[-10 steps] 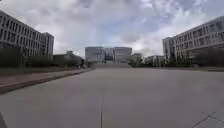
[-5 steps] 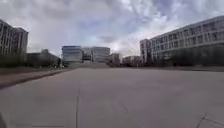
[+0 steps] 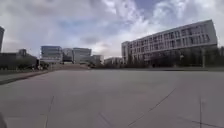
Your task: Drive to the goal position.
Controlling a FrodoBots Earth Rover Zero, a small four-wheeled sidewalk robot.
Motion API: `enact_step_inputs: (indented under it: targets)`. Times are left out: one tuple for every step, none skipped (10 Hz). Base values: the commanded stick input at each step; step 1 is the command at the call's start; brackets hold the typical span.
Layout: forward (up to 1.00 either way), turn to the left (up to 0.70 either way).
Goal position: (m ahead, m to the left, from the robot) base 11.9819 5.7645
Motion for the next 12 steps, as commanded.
enact_step_inputs:
  targets:
    - [0.70,0.35]
    - [0.70,0.35]
    - [0.70,0.35]
    - [0.70,0.35]
    - [0.70,0.35]
    - [0.70,0.35]
    - [0.70,0.35]
    - [0.70,0.35]
    - [0.70,0.35]
    - [0.70,0.26]
    - [0.70,0.10]
    - [0.70,0.00]
